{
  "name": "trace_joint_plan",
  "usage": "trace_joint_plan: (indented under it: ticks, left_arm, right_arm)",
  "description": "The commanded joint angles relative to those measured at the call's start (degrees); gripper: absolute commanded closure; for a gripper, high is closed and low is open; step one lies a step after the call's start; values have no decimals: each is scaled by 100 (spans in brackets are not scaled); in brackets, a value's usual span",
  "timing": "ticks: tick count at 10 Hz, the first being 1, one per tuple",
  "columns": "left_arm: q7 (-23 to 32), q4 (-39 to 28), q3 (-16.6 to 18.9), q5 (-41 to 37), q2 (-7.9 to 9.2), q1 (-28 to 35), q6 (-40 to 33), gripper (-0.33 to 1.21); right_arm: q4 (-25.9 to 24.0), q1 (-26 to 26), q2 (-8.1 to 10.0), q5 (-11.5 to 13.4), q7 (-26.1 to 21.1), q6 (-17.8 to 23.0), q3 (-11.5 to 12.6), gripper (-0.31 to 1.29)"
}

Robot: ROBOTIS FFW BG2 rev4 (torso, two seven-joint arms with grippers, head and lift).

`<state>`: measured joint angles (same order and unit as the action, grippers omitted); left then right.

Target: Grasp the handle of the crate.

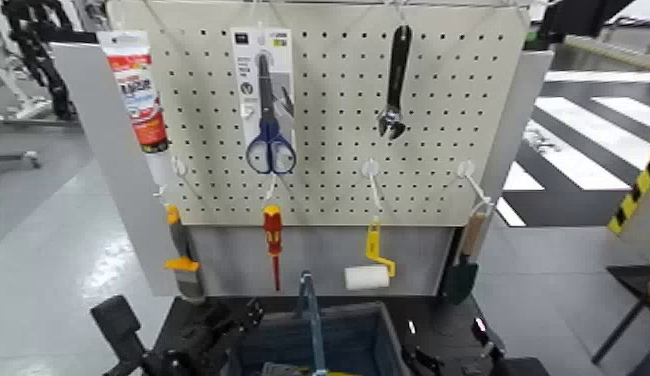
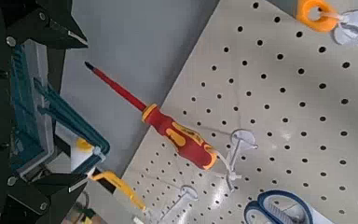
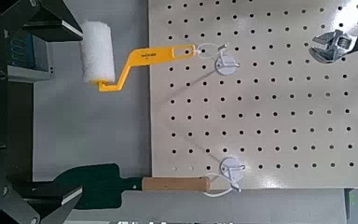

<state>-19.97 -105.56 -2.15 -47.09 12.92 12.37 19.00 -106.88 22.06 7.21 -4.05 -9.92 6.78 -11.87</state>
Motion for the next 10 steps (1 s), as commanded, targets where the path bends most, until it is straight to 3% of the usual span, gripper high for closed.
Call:
trace_joint_plan:
  ticks: [1, 5, 10]
  left_arm:
    - [-271, 80, 171, -670, 53, -183, 736, 26]
    - [-482, 801, -58, -2603, 150, -613, 1694, 26]
    - [-596, 1469, -427, -3684, 317, -1220, 2389, 26]
  right_arm:
    - [1, -9, 0, -26, 8, -2, -8, 15]
    - [18, -9, -9, -61, 8, -2, -8, 15]
    - [45, 0, -44, -96, 8, 51, 0, 15]
